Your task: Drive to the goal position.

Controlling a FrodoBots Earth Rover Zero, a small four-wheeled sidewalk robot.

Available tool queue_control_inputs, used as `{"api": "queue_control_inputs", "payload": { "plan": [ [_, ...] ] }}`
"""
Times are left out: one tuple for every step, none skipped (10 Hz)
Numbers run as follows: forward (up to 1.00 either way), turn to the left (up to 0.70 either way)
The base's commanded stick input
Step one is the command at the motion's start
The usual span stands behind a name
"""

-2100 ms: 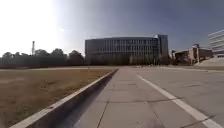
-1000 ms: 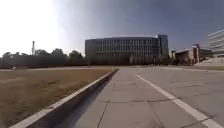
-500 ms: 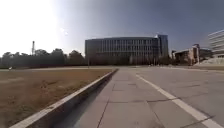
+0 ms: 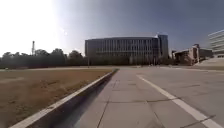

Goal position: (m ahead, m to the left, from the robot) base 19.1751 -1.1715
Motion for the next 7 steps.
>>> {"api": "queue_control_inputs", "payload": {
  "plan": [
    [0.05, 0.00],
    [0.05, 0.00],
    [0.05, 0.00],
    [0.05, 0.00],
    [0.05, 0.00],
    [0.05, 0.00],
    [0.05, 0.00]
  ]
}}
